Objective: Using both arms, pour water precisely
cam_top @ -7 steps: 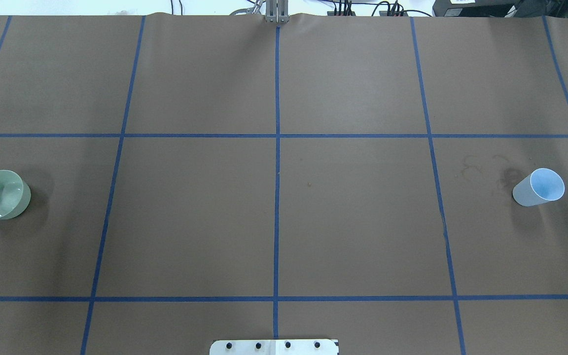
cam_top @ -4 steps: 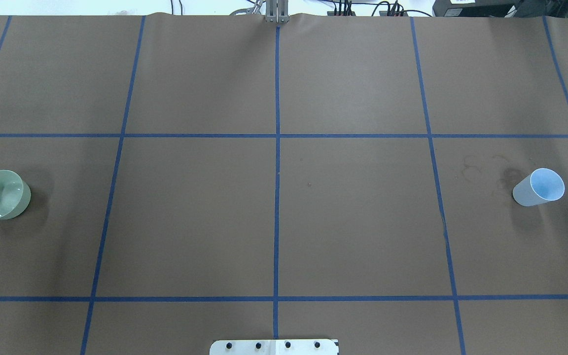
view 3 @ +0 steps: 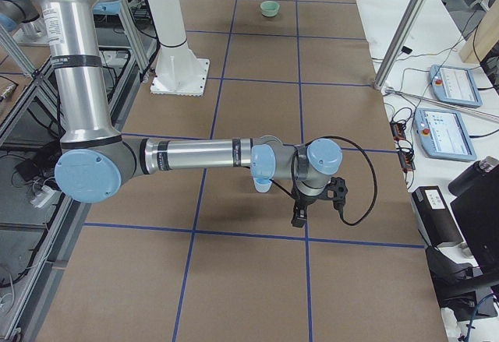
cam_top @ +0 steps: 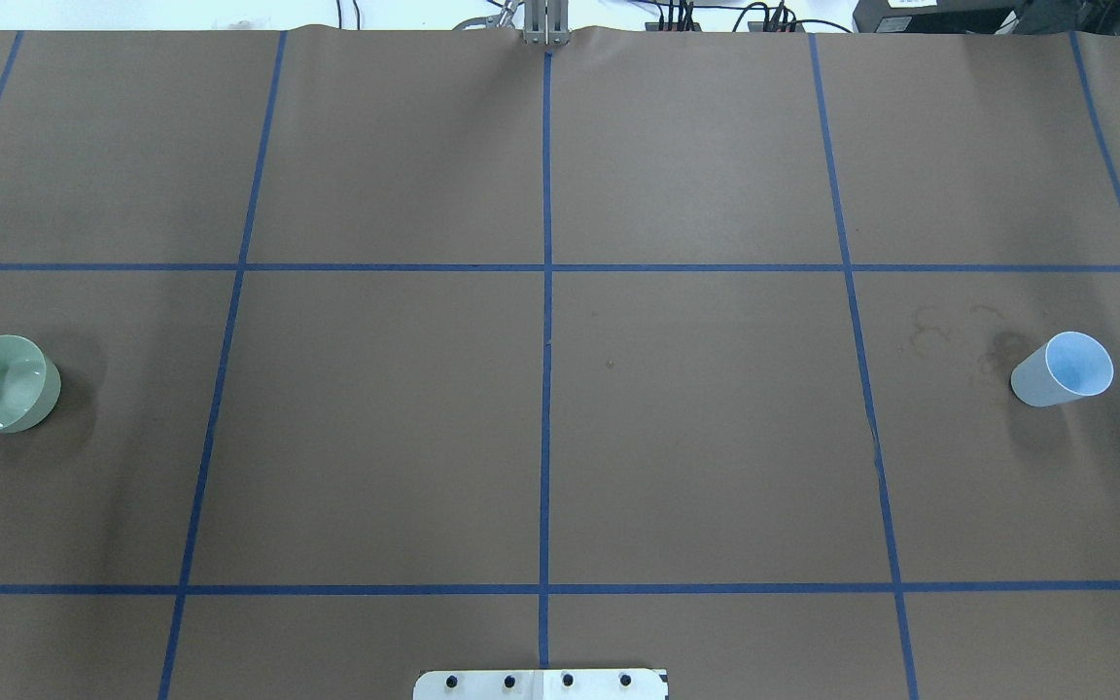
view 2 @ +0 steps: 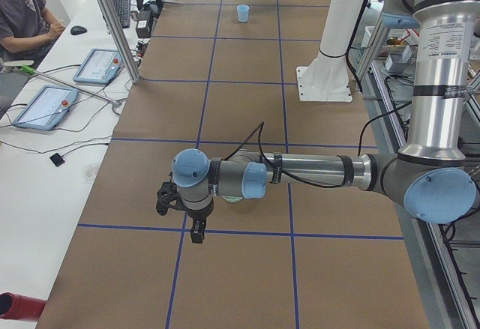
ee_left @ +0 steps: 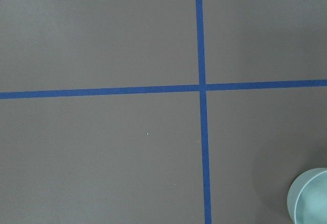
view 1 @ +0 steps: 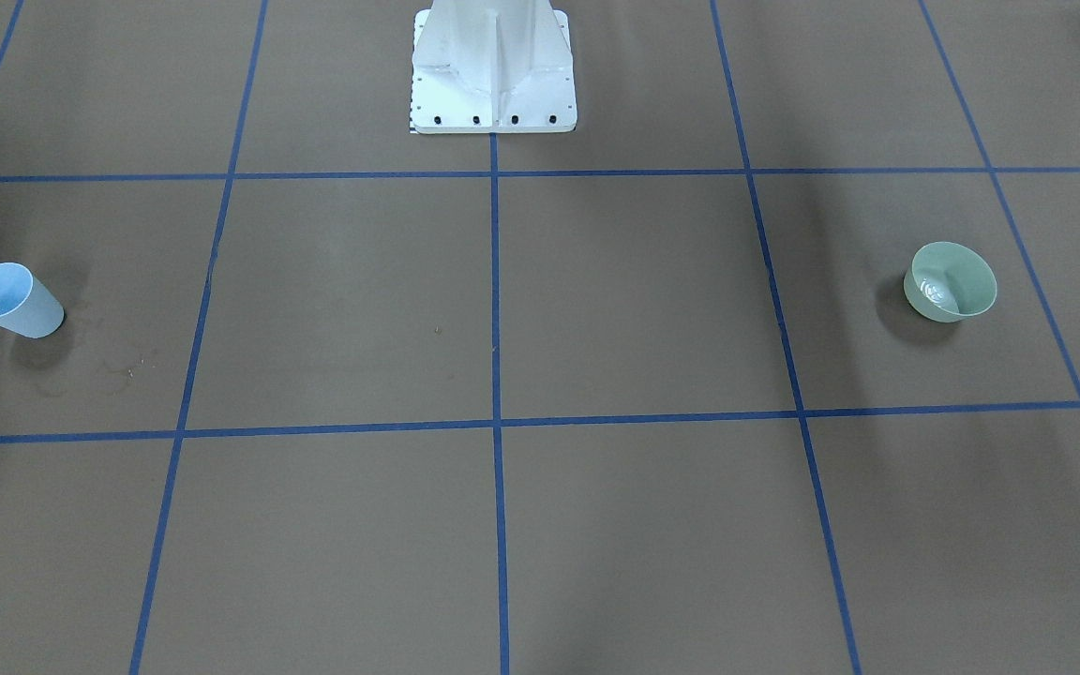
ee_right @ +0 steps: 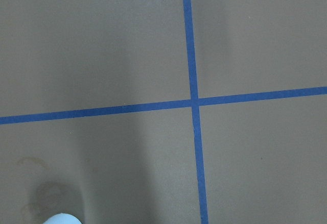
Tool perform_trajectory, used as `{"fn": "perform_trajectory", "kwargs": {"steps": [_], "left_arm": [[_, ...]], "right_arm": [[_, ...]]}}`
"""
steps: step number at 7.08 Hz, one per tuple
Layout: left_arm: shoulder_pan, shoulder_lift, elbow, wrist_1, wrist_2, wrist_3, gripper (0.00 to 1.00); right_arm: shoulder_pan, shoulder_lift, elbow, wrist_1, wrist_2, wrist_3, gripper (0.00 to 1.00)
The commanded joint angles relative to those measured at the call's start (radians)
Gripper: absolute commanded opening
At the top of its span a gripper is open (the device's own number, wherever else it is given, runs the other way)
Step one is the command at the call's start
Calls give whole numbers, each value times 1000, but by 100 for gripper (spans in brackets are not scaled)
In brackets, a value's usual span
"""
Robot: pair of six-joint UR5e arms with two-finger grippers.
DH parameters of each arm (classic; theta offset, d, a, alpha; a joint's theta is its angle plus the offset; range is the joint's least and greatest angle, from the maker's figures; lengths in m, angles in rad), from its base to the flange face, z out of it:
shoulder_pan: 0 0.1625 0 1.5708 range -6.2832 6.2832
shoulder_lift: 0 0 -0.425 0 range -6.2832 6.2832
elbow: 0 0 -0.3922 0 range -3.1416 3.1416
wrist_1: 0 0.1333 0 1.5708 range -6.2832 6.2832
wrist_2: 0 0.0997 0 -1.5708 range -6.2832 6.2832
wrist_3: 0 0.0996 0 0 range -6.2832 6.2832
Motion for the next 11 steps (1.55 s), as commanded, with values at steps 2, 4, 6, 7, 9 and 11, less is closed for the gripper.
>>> {"fn": "perform_trajectory", "kwargs": {"steps": [2,4,6,7,9,11], "left_arm": [[5,-1,-1,-3,-1,1,100],[67,-1,3,-59,-24,0,100],[202,34,8,-186,-31,-148,100],[233,77,11,-276,-30,-190,100],[337,114,16,-404,-28,-314,100],[411,114,49,-472,-39,-434,100]], "right_arm": [[-5,2,2,0,4,4,100],[-7,-29,7,73,5,7,100],[-11,-31,2,104,22,13,100],[-22,-29,7,106,22,12,100],[-31,-29,10,106,22,13,100],[-31,-29,10,107,21,12,100]]}}
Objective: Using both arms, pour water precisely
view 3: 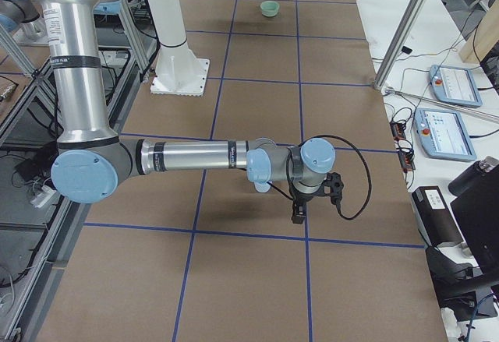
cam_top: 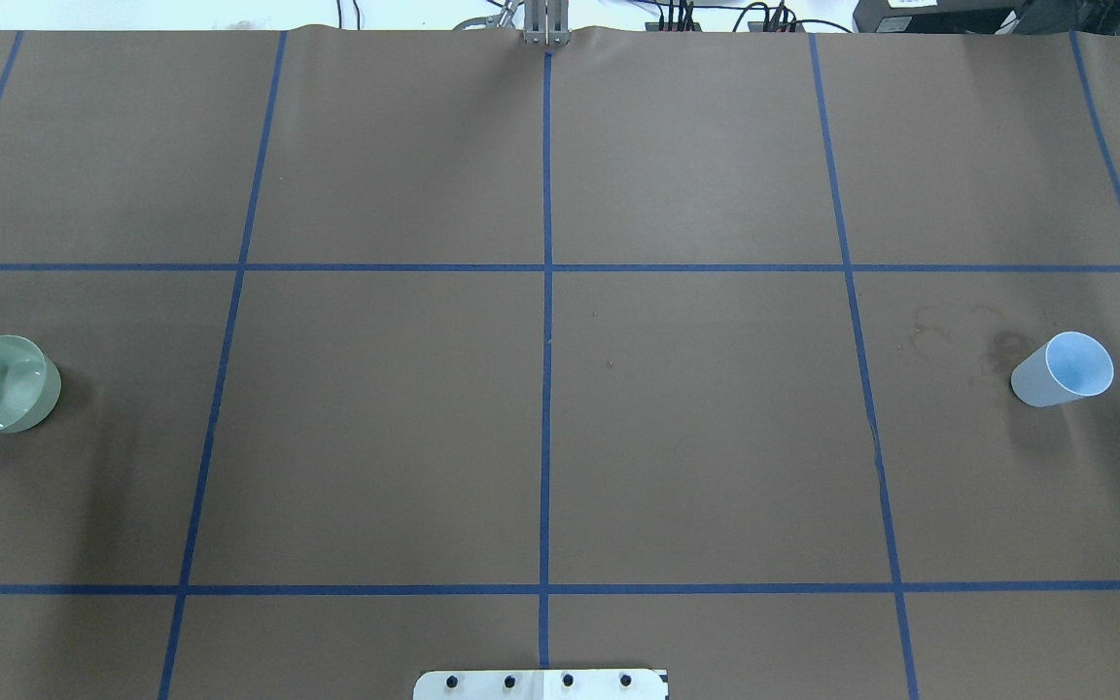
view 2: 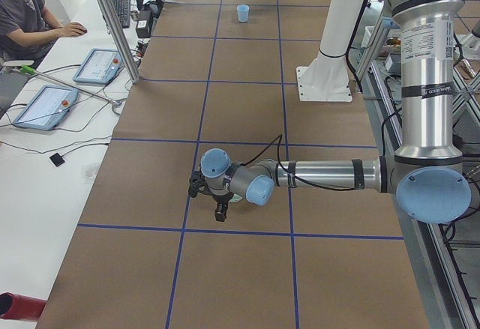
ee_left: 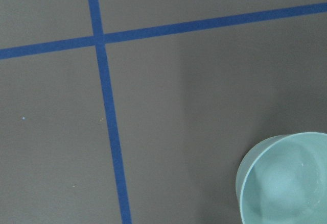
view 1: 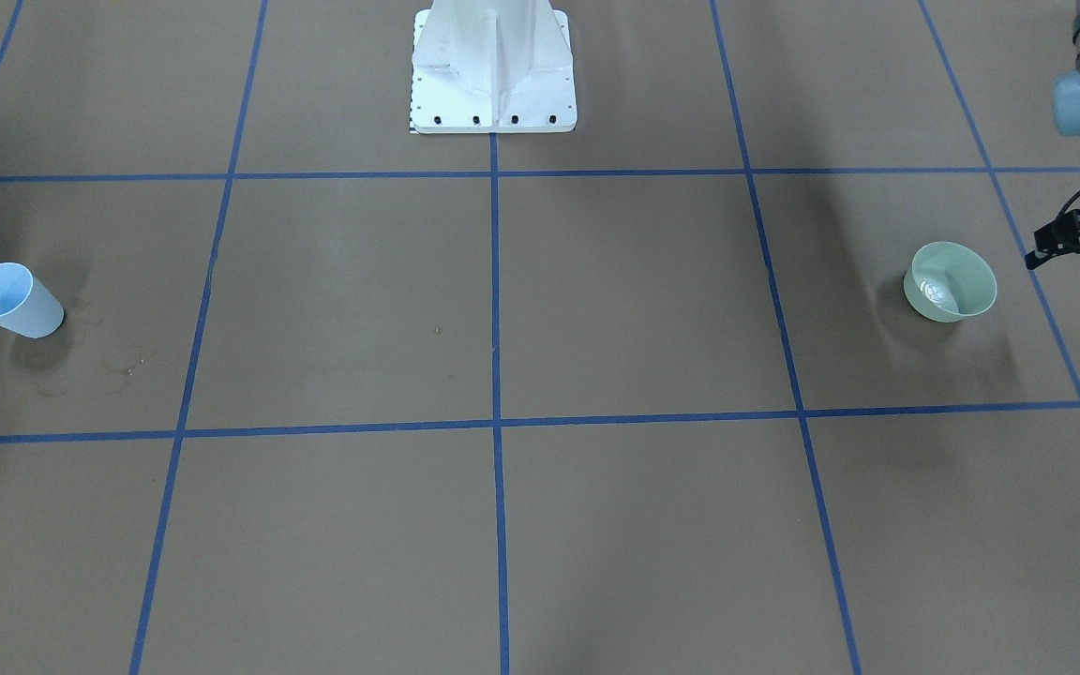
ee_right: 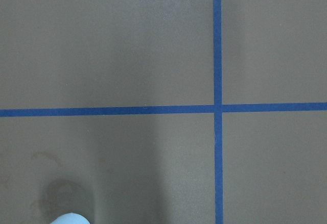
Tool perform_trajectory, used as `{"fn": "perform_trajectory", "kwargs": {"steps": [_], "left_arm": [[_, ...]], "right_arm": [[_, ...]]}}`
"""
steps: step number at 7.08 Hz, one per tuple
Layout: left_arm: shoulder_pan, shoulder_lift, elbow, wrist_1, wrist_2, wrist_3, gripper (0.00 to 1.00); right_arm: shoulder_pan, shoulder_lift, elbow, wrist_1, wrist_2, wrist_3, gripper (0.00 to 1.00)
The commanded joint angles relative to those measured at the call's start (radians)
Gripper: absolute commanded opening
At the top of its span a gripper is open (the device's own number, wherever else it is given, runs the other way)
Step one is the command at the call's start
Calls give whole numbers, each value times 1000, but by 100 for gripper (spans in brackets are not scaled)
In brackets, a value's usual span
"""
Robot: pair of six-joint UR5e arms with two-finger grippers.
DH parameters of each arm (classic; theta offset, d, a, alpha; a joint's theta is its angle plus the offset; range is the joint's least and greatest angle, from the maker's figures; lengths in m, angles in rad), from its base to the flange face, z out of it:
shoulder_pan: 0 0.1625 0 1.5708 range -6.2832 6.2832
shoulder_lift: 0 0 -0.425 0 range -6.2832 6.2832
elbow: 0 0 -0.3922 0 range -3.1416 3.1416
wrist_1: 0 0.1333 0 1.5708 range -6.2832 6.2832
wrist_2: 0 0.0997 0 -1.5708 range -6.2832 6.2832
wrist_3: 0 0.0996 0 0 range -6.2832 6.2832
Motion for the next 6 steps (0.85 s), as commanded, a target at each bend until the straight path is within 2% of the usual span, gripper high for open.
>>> {"fn": "perform_trajectory", "kwargs": {"steps": [1,3,5,6], "left_arm": [[40,2,40,-55,-5,-59,100],[72,-8,45,-59,-8,-61,99],[100,-60,101,-58,-8,-58,96],[100,-62,103,-66,-8,-59,48]], "right_arm": [[-1,-1,1,1,-1,0,100],[-2,0,1,-1,-1,0,100],[-8,0,-4,-1,-1,2,100],[-10,0,-3,-1,-3,2,100]]}}
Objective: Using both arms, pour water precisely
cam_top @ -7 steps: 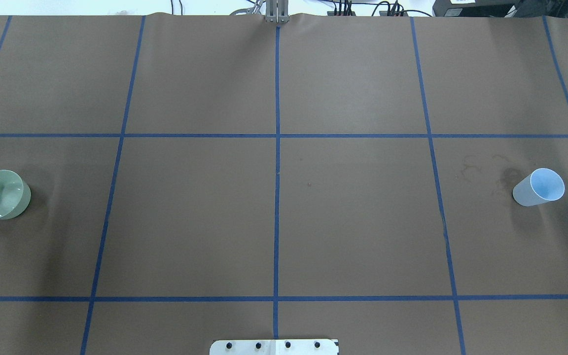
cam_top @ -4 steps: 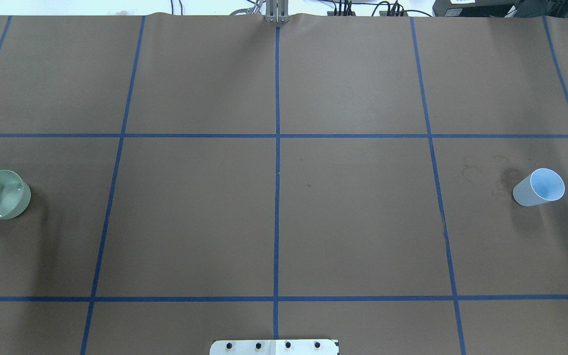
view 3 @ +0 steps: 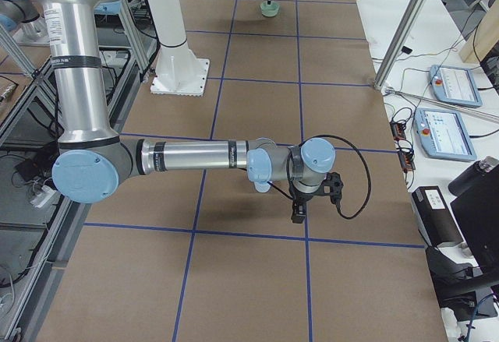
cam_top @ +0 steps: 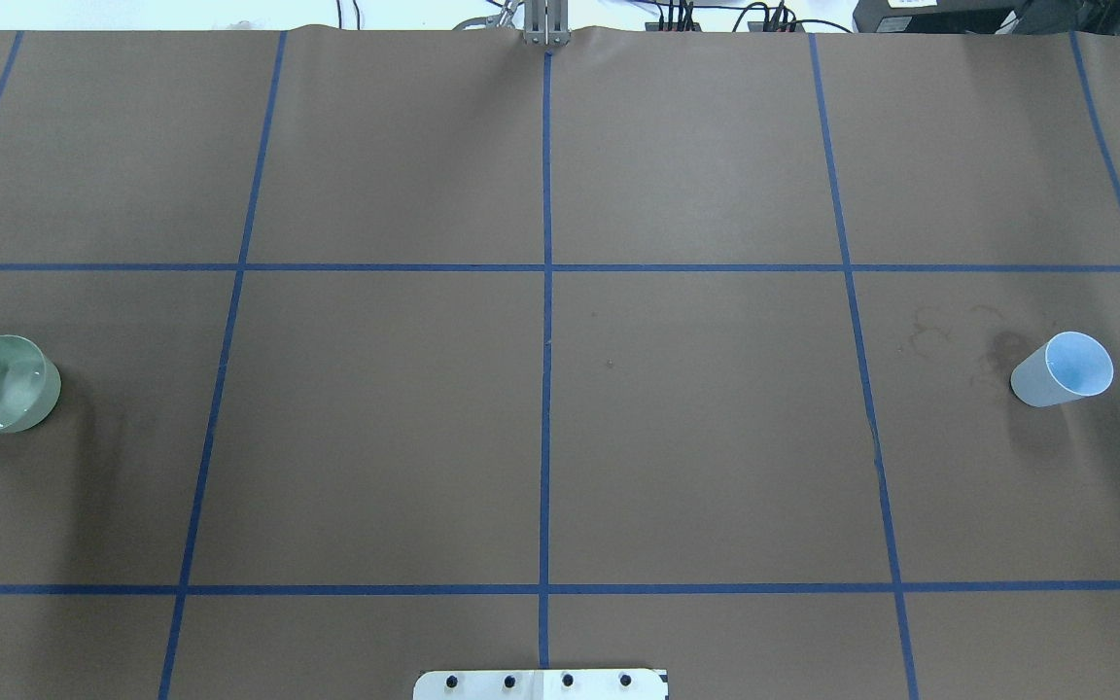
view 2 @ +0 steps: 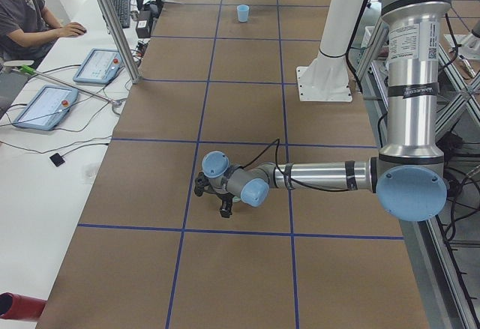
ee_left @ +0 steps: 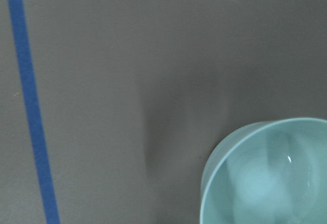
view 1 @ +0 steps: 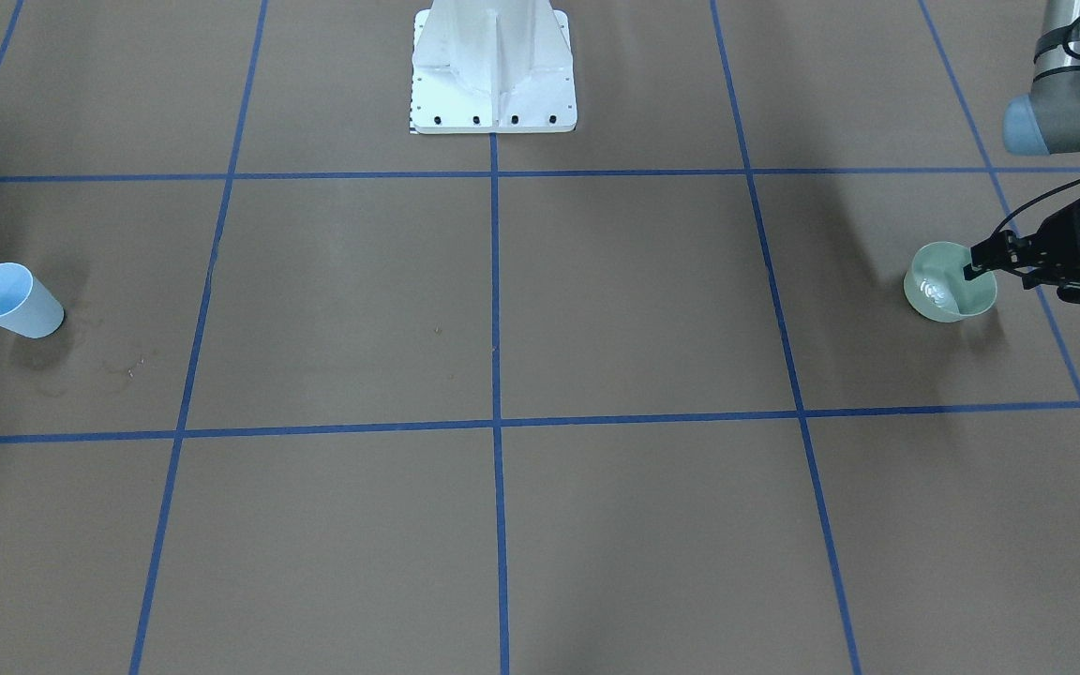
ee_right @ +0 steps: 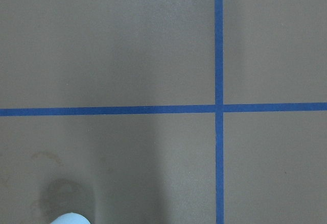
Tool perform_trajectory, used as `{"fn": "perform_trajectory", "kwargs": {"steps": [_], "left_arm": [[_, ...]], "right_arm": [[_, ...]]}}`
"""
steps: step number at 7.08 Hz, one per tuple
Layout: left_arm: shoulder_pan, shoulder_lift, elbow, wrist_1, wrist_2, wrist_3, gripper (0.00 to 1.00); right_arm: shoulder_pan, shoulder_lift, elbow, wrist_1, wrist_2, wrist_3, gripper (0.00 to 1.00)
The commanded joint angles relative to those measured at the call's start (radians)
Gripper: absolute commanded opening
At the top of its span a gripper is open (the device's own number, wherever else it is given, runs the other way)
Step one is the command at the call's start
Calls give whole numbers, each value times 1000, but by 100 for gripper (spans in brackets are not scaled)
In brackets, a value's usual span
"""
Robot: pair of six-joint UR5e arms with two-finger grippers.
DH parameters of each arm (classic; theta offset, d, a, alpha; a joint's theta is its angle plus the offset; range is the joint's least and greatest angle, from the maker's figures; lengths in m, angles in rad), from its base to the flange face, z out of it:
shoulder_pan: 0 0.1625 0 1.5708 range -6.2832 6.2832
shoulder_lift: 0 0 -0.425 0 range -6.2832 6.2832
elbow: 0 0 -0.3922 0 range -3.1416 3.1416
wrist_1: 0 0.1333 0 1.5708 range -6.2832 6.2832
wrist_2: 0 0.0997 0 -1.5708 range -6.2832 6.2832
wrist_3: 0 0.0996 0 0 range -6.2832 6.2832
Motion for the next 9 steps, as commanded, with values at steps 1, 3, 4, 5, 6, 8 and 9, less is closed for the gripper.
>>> {"fn": "perform_trajectory", "kwargs": {"steps": [1,3,4,5,6,8,9], "left_arm": [[5,-12,18,-12,0,3,0],[5,-15,13,-14,-43,-3,0],[5,-20,-23,-19,-104,-50,0],[5,-46,-123,-11,-123,-201,0],[58,-115,-183,-11,-120,-380,0],[232,-289,-226,-9,-54,-724,0],[349,-389,-222,-2,33,-865,0]], "right_arm": [[-3,0,-3,0,-1,-1,100],[-4,0,-3,0,-1,-1,100],[-4,0,-3,0,-1,-1,100],[-4,-1,0,0,-1,1,100],[-4,0,3,0,0,1,100],[-4,0,11,8,2,2,100],[-4,0,11,18,2,2,100]]}}
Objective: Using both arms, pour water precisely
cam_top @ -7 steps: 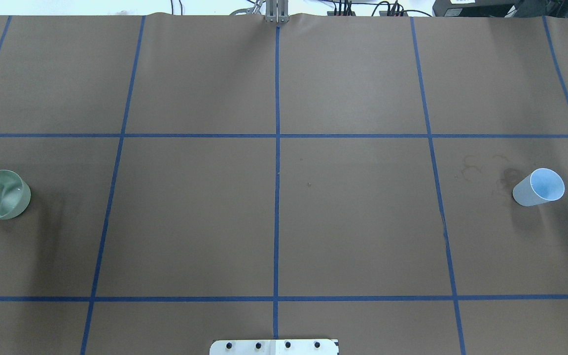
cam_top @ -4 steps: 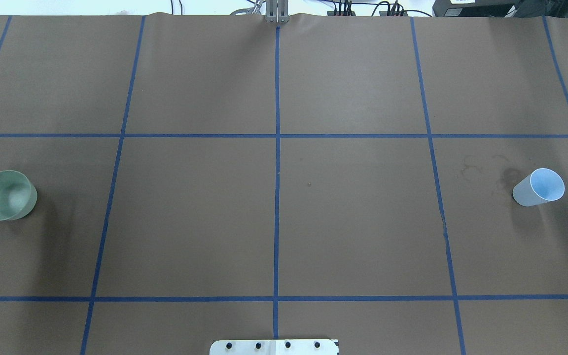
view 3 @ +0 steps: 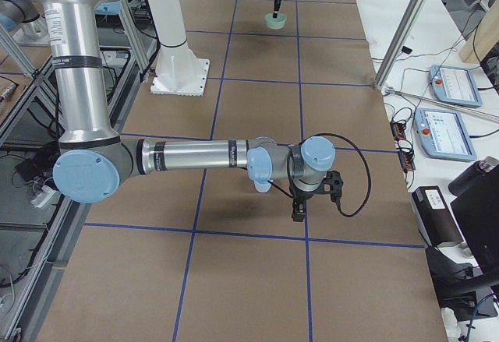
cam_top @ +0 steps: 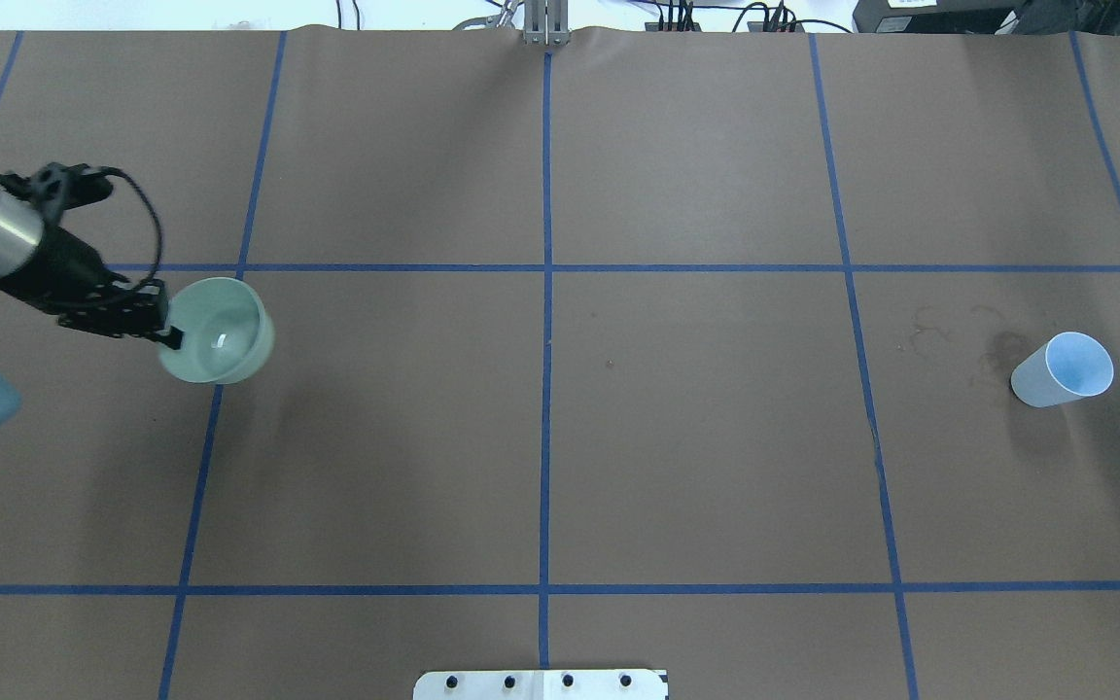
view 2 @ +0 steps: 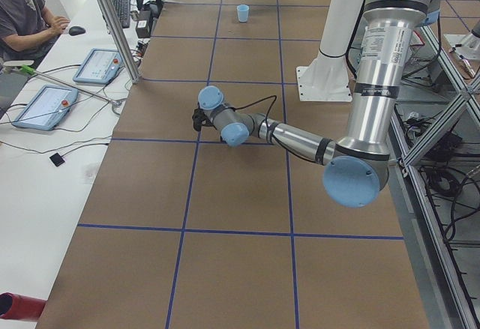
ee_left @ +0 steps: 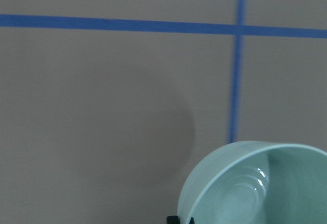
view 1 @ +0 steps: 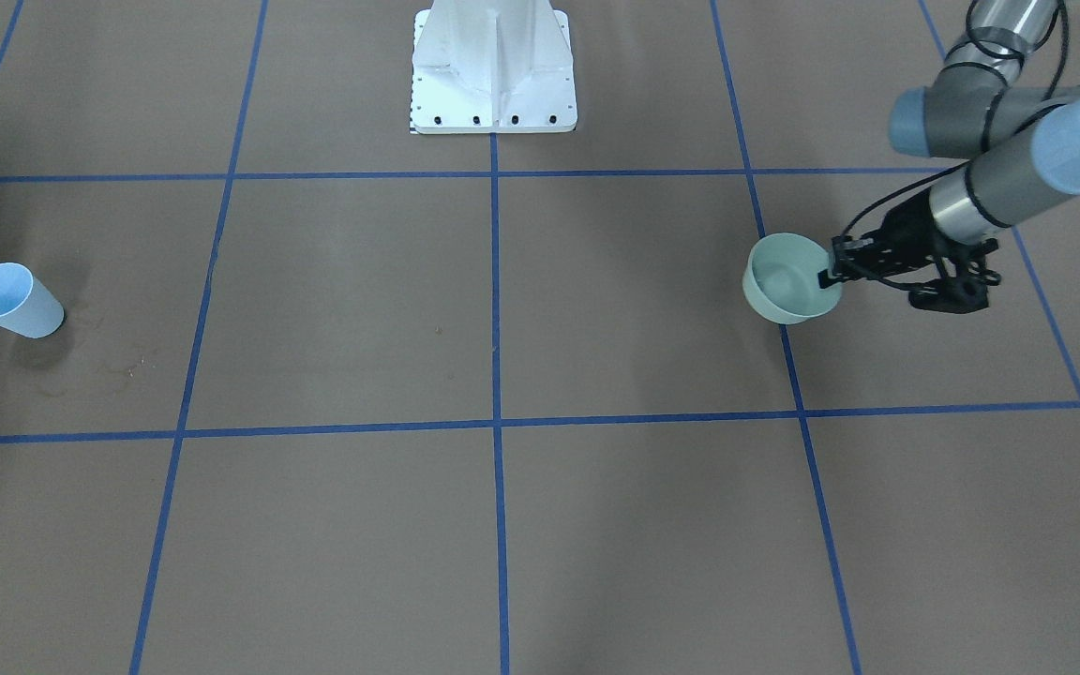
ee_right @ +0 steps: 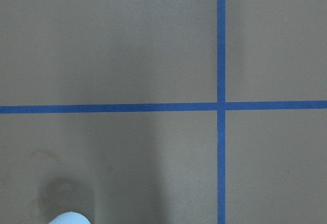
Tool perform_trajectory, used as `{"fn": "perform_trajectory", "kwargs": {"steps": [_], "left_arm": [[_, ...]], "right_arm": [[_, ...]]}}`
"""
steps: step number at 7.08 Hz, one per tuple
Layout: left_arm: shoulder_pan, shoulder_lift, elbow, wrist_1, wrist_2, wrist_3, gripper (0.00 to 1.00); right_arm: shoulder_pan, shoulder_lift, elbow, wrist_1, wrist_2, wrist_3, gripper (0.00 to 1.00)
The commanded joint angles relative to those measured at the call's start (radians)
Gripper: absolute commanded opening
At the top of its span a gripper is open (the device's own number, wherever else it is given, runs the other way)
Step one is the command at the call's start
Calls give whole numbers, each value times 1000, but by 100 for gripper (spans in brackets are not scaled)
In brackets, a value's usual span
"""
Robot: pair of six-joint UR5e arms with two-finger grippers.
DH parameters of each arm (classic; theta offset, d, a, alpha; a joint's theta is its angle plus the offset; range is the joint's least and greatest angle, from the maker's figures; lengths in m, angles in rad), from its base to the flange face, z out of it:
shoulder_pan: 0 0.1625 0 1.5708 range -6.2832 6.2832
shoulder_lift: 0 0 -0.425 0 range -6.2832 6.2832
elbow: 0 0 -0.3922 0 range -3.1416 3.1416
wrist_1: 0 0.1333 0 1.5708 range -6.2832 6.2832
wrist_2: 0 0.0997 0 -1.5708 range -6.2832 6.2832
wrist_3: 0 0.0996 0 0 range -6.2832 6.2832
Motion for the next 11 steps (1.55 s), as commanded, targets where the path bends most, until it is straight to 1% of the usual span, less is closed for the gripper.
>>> {"fn": "perform_trajectory", "kwargs": {"steps": [1,2,3,4,7,11], "left_arm": [[211,-195,7,42,140,-267,0],[241,-309,45,128,204,-271,0],[272,-473,152,243,247,-273,0],[281,-554,236,257,255,-273,0],[295,-619,341,255,281,-269,0],[294,-627,366,253,284,-266,0]], "right_arm": [[0,-2,2,14,4,1,100],[-2,0,4,15,4,1,100],[-9,0,7,32,1,-1,100],[-20,-5,-2,72,-2,-1,100],[-31,-18,-1,95,-2,-3,100],[-34,-20,1,103,-2,-3,100]]}}
